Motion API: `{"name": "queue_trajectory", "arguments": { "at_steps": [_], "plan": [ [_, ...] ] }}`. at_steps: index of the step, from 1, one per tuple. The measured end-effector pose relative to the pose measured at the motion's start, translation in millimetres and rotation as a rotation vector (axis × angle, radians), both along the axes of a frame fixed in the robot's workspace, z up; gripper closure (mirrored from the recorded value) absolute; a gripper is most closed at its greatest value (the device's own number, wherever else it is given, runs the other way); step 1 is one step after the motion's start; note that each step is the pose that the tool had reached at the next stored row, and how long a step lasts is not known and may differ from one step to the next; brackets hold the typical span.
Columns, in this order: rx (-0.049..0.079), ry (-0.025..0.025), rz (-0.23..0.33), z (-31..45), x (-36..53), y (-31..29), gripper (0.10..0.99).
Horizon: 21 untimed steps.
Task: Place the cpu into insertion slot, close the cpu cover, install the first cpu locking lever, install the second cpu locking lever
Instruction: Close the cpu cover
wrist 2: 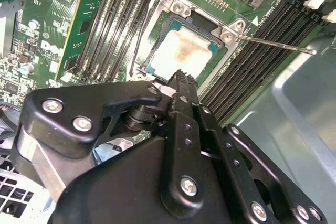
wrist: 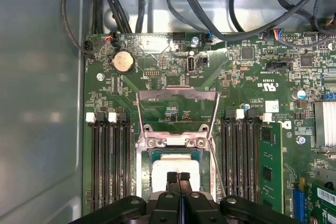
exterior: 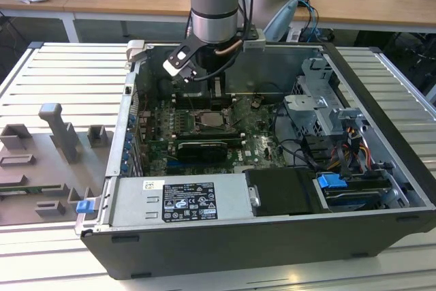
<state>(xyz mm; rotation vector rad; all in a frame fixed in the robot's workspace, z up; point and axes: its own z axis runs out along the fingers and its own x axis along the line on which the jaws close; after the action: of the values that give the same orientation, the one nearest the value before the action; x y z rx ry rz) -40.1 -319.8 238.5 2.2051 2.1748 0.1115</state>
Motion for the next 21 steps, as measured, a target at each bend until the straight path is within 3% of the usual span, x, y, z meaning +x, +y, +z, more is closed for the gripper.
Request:
{"name": "queue_trajectory", "arguments": {
  "at_steps": [21],
  "plan": [
    [0.000, 0.0000, 0.000, 5.3, 0.0, 0.0, 0.980]
  ]
}}
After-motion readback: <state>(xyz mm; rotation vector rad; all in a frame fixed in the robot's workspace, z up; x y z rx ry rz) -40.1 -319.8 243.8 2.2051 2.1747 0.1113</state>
